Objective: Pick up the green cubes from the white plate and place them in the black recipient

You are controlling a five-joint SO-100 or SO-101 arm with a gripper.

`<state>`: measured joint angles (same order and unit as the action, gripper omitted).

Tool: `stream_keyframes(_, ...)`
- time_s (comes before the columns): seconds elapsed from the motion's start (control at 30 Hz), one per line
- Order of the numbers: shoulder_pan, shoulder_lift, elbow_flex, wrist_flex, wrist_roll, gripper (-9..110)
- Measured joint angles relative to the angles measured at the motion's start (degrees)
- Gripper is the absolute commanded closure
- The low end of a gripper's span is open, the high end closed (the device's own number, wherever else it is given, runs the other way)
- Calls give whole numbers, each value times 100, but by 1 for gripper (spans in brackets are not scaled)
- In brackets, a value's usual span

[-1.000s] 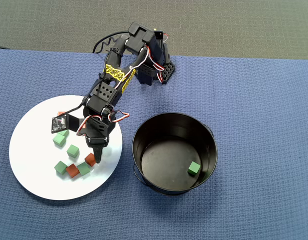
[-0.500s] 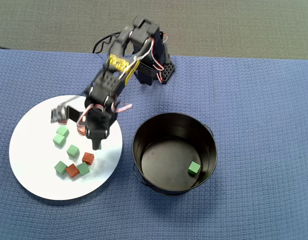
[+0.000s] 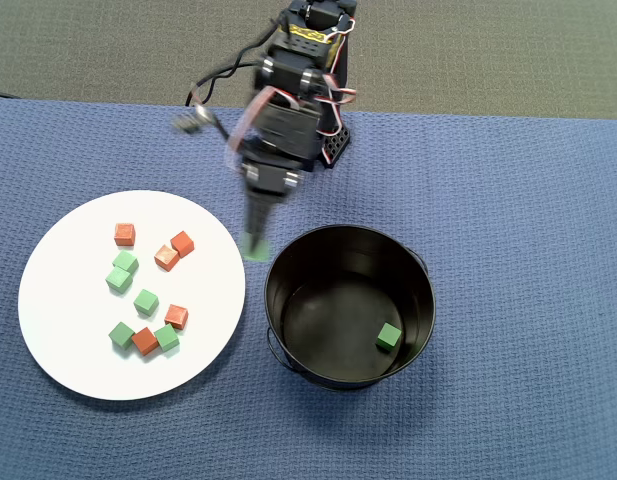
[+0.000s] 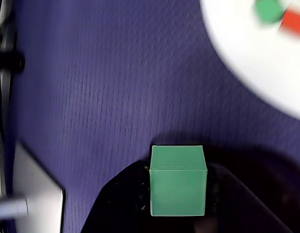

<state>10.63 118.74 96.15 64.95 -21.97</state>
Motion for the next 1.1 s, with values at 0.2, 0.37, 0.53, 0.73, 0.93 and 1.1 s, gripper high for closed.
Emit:
stream_keyframes(0.2, -1784, -844, 0, -18, 650, 62)
stream_keyframes(0.37, -2065, -1072, -114, 378, 650, 60)
stream_keyframes(0.53, -993, -791, -246, 949, -422, 60)
stream_keyframes(0.73, 1687, -773, 167, -9, -1362, 59)
stream_keyframes(0.93, 2865, -1881, 290, -905, -1538, 60)
stream_keyframes(1.1, 2909, -2672, 79, -967, -1468, 60)
